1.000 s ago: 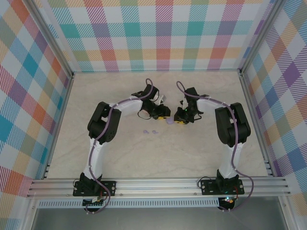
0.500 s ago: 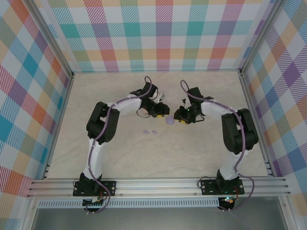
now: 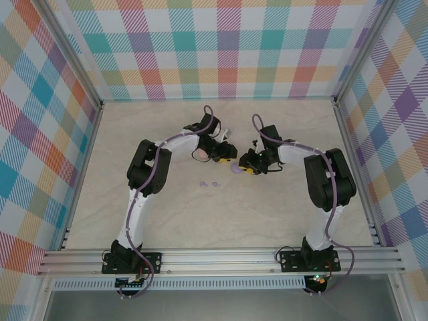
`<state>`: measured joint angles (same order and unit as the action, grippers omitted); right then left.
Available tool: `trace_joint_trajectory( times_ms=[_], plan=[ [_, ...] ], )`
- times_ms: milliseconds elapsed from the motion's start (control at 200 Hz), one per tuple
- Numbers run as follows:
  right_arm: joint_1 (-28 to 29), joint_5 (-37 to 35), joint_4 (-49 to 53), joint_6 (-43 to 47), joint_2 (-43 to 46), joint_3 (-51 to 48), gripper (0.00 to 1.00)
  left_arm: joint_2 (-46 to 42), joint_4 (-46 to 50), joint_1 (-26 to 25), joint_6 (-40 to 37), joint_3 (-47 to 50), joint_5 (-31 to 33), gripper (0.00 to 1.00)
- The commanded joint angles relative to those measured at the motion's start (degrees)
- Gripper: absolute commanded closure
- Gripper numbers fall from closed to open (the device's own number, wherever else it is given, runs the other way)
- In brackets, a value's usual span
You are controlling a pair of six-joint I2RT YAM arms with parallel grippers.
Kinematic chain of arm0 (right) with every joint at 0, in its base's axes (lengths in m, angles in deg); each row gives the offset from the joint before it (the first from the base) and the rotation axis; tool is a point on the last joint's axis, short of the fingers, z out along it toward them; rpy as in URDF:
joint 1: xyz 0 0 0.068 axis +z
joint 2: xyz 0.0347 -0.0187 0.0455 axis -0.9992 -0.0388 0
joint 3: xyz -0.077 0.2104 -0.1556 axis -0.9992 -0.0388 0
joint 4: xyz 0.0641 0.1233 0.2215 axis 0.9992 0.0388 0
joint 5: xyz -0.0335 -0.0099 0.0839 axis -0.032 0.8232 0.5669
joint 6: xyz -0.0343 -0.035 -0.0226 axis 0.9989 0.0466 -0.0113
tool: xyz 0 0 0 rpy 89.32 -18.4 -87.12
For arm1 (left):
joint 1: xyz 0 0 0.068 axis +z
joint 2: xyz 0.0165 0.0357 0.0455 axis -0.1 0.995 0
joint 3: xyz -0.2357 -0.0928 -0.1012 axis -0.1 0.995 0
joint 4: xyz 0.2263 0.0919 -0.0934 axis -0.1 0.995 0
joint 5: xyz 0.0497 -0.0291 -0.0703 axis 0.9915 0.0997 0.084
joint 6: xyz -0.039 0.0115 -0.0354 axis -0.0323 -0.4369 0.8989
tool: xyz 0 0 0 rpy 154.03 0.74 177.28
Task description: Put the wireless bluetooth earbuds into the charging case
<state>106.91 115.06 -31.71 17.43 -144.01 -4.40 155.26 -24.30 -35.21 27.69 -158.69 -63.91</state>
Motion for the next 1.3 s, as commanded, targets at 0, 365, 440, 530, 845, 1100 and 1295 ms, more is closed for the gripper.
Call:
trace_joint_trajectory(
  times_ms=[0,365,440,530,845,1100,1295],
  plan=[
    [-0.26,1.58,-1.35,-1.14,-1.12,-0.53,0.70,0.34,0.85,0.29,-1.43,-1.07,-2.42,0.57],
    [-0.25,0.22,-0.31,-0.25,-2.23,0.02,0.80,-1.81,-0.52,0.04,-1.09,2.93,-4.97,0.58],
    [-0.27,-0.31,0.17,0.08,-2.40,0.24,0.80,-2.47,-0.77,-0.06,-0.99,3.91,-5.06,0.58],
    [-0.26,-0.60,0.80,0.48,-2.66,0.54,0.81,-3.05,-1.00,-0.06,-0.97,4.74,-5.01,0.58],
    [-0.24,-2.28,2.44,1.76,-2.93,0.91,0.82,-3.87,-1.31,-0.48,-0.92,5.91,-8.09,0.59],
    [-0.24,-2.23,2.65,2.49,-3.27,1.16,0.83,-4.76,-1.54,-0.94,-0.79,6.87,-10.14,0.60],
    [-0.27,-2.39,3.02,2.96,-3.28,1.25,0.83,-4.85,-3.09,-1.20,0.50,7.13,-11.14,0.63]
  ],
)
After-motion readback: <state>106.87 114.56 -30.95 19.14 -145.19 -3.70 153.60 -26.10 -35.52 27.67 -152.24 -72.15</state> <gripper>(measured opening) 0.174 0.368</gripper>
